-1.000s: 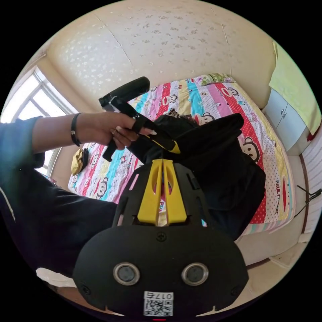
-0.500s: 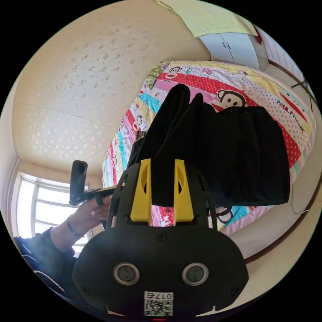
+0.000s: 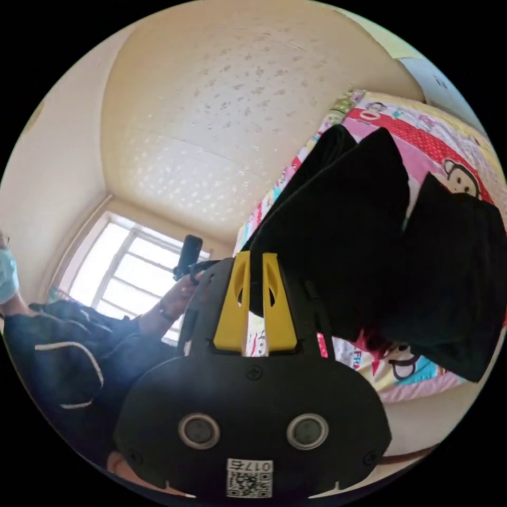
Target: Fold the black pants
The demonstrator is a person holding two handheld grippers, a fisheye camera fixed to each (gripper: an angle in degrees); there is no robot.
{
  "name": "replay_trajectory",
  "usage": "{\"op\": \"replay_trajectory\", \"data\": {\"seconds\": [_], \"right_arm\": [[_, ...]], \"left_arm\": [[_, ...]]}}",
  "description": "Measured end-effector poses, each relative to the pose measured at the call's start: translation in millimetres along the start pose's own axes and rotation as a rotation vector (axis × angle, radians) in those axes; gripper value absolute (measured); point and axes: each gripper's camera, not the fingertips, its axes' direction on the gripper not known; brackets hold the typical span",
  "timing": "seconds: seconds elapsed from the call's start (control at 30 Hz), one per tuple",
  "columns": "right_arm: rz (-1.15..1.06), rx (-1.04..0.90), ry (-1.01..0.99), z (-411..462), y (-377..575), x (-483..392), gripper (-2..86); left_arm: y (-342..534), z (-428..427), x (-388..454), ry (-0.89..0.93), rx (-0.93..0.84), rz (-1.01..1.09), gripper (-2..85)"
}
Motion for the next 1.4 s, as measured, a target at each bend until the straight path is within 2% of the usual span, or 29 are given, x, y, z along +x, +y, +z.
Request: {"op": "replay_trajectory", "data": {"seconds": [0.07,0.2,0.23,0.5,0.7,0.8,0.97,1.03,1.1,1.17,1.27,1.4], "right_arm": [[-0.081,0.024,-0.143,-9.7,4.3,-5.4,3.8],[-0.185,0.026,-0.506,-17.6,-2.6,-4.9,3.7],[-0.202,0.017,-0.541,-15.9,-5.3,-6.0,3.7],[-0.404,0.022,-1.03,31.4,-35.9,-34.5,3.7],[-0.593,0.057,-1.173,54.4,-48.3,-51.3,3.9],[-0.55,0.109,-1.183,75.0,-49.9,-34.3,3.9],[-0.59,0.09,-1.314,129.6,-26.6,-10.0,3.8],[-0.533,0.131,-1.437,154.6,-14.2,8.1,3.7],[-0.45,0.201,-1.648,185.0,-2.0,34.1,3.6],[-0.435,0.213,-1.742,199.0,4.3,43.4,3.6],[-0.49,0.133,-1.736,212.8,18.9,38.3,3.8],[-0.569,0.017,-1.726,234.0,55.1,37.2,3.9]], "left_arm": [[17.4,-56.0,30.9,0.128,0.05,0.021,-0.6],[42.9,-132.9,93.3,0.274,0.152,0.122,-0.6],[47.7,-155.3,117.7,0.301,0.175,0.161,-0.6],[77.6,-330.0,288.5,0.259,0.388,0.401,0.6],[129.7,-454.8,382.3,0.347,0.551,0.598,1.9],[154.5,-512.1,407.3,0.443,0.579,0.715,-0.4],[195.7,-631.4,419.8,0.309,0.759,0.635,0.1],[207.9,-673.1,415.4,0.241,0.84,0.562,2.5],[212.3,-709.0,405.4,0.198,0.889,0.456,6.4],[207.5,-741.2,394.5,0.229,0.916,0.373,11.9],[186.2,-750.3,393.4,0.292,0.948,0.323,19.2],[141.3,-727.5,405.3,0.439,0.895,0.288,21.6]]}}
